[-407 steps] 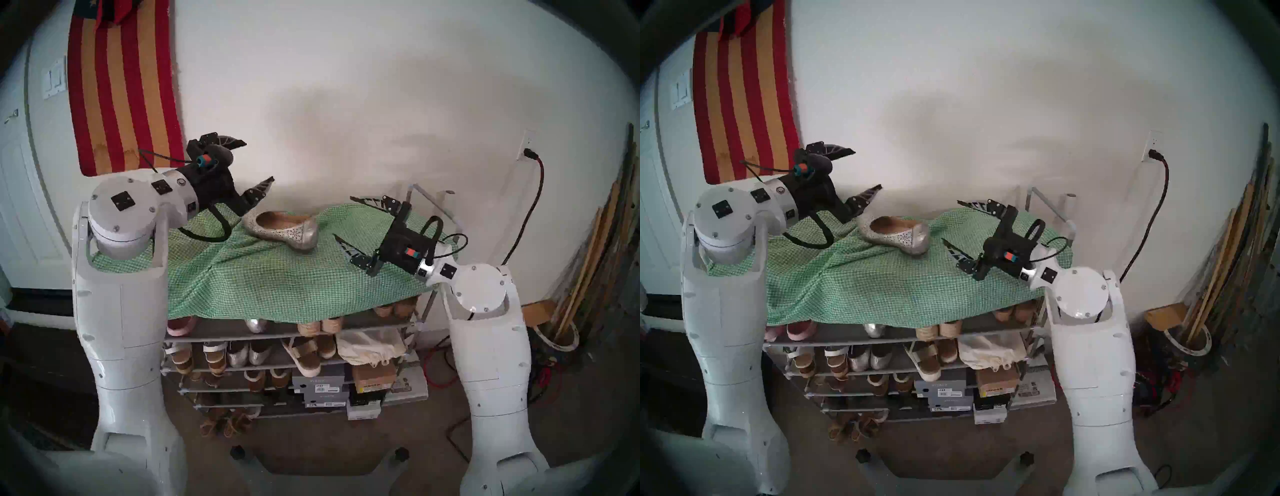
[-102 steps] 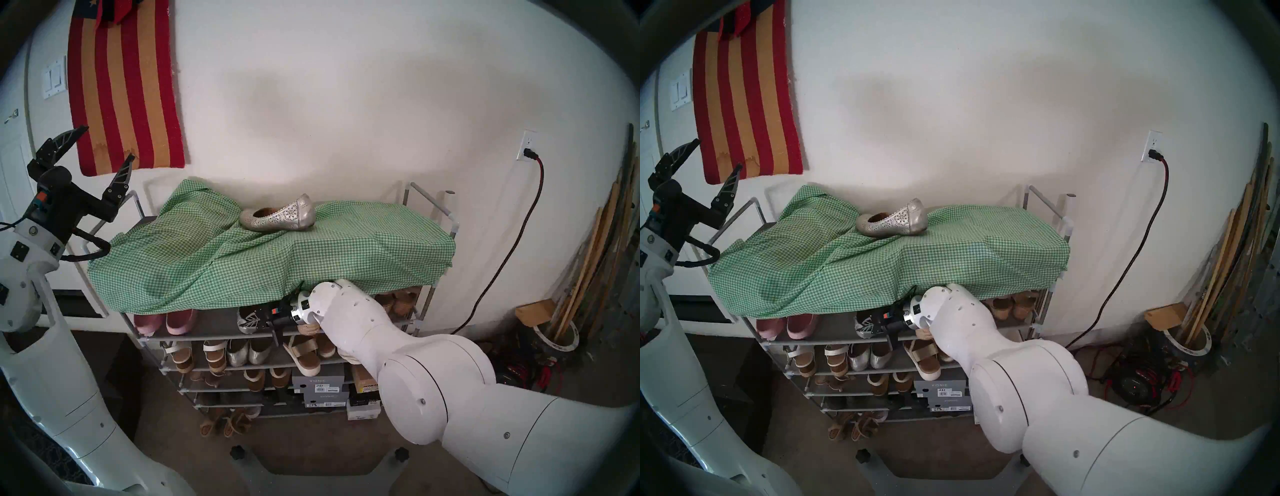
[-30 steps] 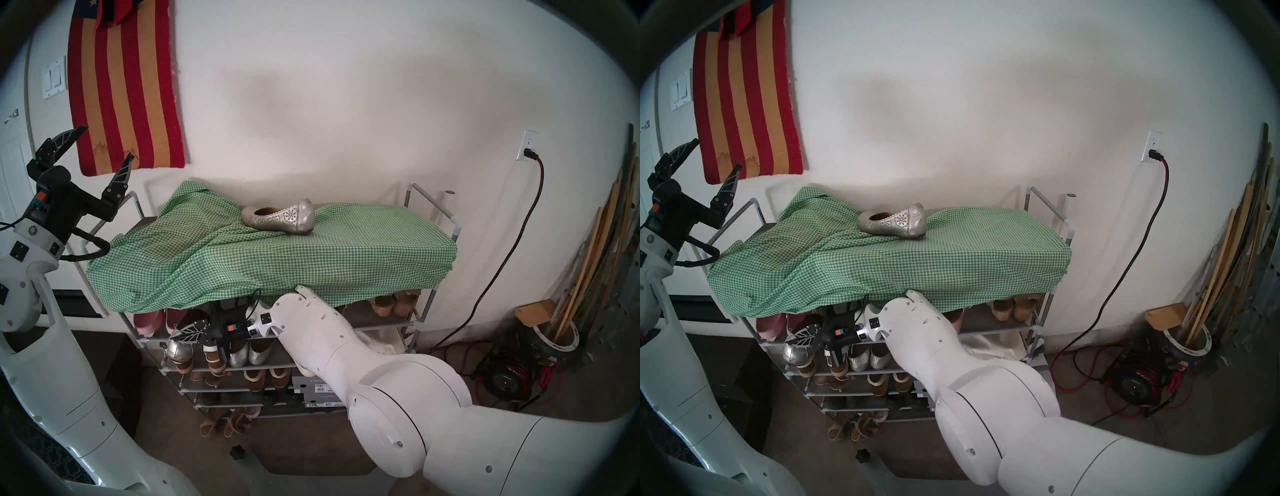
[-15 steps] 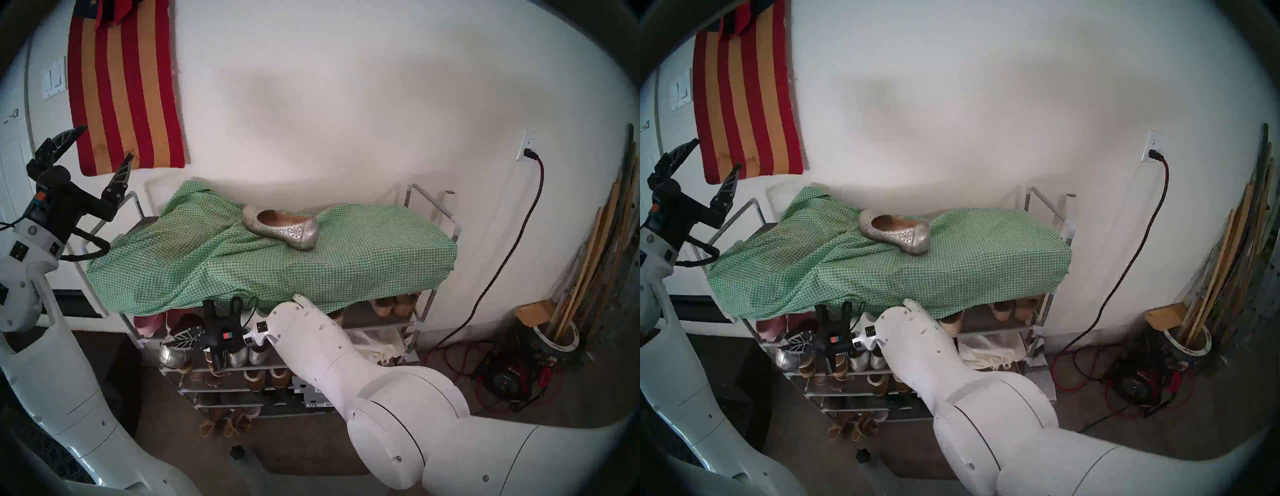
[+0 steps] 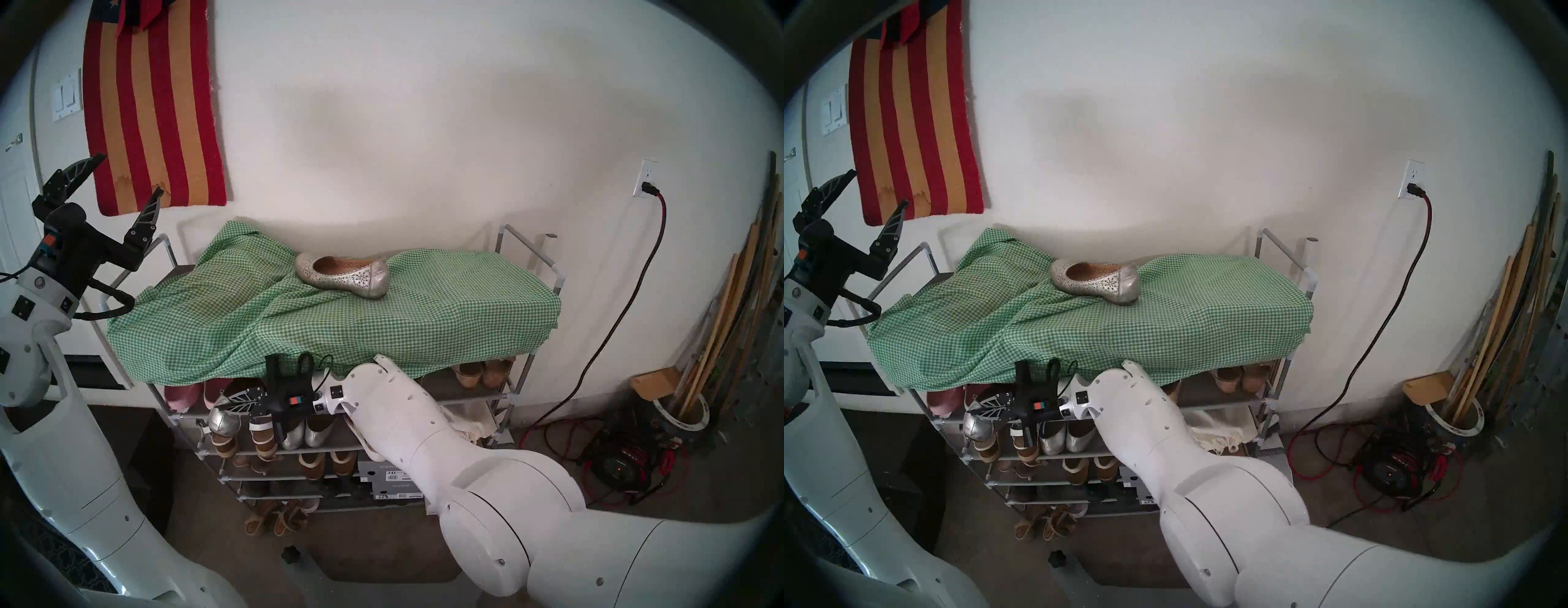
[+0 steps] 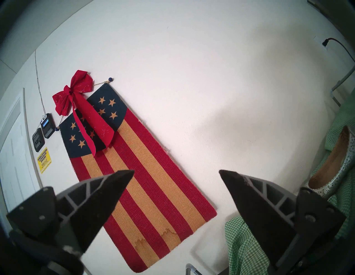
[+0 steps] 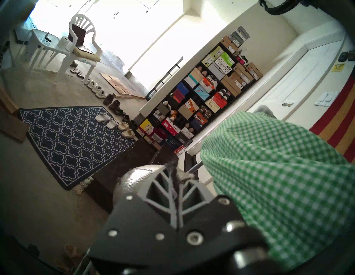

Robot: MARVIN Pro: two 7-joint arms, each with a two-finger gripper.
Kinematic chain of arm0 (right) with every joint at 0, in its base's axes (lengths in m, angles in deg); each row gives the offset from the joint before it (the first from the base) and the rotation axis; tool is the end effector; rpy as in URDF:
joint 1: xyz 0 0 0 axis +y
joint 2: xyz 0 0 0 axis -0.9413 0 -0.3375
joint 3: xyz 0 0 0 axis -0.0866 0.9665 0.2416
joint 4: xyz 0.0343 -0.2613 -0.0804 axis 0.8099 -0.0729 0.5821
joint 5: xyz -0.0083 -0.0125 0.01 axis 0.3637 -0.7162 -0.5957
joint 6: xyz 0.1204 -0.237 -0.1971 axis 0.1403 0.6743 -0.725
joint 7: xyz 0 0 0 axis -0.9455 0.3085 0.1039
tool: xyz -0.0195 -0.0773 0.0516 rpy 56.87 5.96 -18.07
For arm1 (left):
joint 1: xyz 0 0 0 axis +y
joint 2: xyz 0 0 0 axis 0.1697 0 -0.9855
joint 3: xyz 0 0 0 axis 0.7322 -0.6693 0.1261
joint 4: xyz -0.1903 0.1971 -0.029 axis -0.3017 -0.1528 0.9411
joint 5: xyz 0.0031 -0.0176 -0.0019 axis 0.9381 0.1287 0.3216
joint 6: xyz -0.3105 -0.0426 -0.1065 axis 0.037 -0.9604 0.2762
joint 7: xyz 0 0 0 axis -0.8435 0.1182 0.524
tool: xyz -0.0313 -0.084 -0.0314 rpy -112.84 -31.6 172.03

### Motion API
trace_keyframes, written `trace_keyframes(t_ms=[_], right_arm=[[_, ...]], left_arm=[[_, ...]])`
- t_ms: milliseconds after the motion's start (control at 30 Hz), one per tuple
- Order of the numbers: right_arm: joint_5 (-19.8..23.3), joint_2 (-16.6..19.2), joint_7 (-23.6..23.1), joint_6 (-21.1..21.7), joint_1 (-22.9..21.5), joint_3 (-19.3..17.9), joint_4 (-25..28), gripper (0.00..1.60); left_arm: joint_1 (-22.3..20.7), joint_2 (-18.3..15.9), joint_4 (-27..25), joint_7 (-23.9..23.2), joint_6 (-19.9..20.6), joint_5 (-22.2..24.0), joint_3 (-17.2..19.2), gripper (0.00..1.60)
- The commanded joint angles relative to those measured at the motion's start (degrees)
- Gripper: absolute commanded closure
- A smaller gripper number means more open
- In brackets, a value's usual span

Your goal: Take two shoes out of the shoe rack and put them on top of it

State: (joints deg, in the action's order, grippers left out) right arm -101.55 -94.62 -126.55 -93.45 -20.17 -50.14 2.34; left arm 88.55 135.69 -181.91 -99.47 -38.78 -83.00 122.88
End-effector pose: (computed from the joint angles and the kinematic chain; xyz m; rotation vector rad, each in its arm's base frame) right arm 0.4382 0.3488 -0.2927 -0.5655 -1.8801 -1.6352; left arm 0.2889 0.1859 0.0214 -1.2508 0.6529 -2.1322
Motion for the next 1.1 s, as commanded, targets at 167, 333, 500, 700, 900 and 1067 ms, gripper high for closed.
trace_keyframes(t_ms=[167,333,500,700,900,1067], right_arm=[[3.37,0.86,-2.21,-0.35,-0.85,-0.26,6.92,1.6],[4.75,0.18,-2.35,-0.35,0.42,0.25,9.03,1.6],[6.11,-0.25,-2.96,-0.35,3.12,1.21,9.96,1.6],[8.02,1.13,-3.52,-0.35,5.84,4.19,9.68,1.6],[10.1,2.1,-3.38,-0.35,7.1,7.2,10.2,1.6],[11.77,2.71,-3.18,-0.35,7.67,9.71,11.4,1.6]], left_arm=[[0.03,0.02,-0.04,-0.14,-0.07,-0.05,-0.11,0.0],[-0.01,0.06,-0.04,-0.18,-0.07,-0.06,-0.08,0.0],[-0.05,0.11,-0.04,-0.22,-0.08,-0.08,-0.07,0.0],[-0.11,0.17,-0.04,-0.27,-0.08,-0.11,-0.04,0.0],[-0.16,0.22,-0.04,-0.33,-0.08,-0.14,-0.02,0.0],[-0.2,0.26,-0.04,-0.37,-0.08,-0.15,0.0,0.0]])
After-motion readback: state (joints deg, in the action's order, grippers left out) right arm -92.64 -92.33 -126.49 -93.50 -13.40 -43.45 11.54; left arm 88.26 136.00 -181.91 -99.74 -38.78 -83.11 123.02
